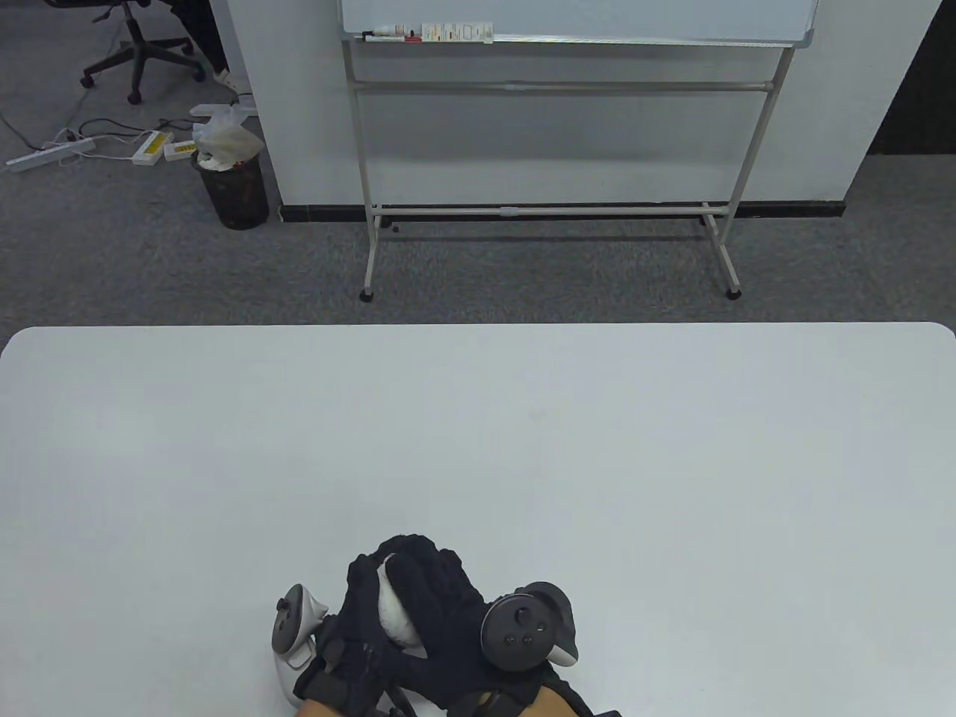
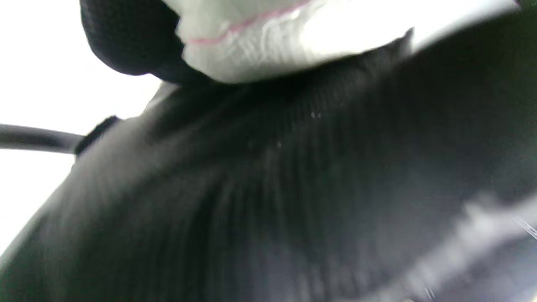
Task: Squeeze dry dish cloth into compact mass
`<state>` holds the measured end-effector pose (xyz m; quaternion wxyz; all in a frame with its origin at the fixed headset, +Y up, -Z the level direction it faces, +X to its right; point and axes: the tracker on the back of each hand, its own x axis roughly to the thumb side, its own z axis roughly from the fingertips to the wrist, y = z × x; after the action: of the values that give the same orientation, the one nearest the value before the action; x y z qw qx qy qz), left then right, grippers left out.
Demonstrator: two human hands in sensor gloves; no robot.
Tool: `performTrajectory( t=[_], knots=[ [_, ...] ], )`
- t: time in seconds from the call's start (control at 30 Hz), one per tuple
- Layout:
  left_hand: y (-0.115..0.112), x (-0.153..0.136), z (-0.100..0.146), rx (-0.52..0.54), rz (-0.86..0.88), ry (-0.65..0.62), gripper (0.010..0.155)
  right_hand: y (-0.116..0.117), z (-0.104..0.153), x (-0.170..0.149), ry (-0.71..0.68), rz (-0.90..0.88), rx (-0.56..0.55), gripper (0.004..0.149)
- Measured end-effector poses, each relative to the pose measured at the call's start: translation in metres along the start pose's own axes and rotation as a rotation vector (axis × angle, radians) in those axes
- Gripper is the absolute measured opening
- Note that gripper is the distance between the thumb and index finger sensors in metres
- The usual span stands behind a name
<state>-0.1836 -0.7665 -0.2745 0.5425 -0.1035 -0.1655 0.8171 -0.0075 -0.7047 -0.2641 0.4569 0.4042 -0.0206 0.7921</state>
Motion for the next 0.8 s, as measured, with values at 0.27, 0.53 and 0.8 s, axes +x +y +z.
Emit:
performTrajectory(
  t=[0.27,0.53,0.8],
  knots=[
    [0.012,0.014,-0.003,0.083,-0.120,0.019,0.050,-0.025,0.011,-0.005,0.017,-0.147,-0.182,0.077],
    [0.003,0.005,-0.009,-0.027,-0.034,0.083,0.050,-0.016,0.004,0.013,-0.048,0.295,0.008,0.109],
    [-0.007,0.005,-0.005,-0.138,0.003,0.102,0.058,-0.015,0.002,0.019,-0.096,0.393,-0.075,0.104]
  ],
)
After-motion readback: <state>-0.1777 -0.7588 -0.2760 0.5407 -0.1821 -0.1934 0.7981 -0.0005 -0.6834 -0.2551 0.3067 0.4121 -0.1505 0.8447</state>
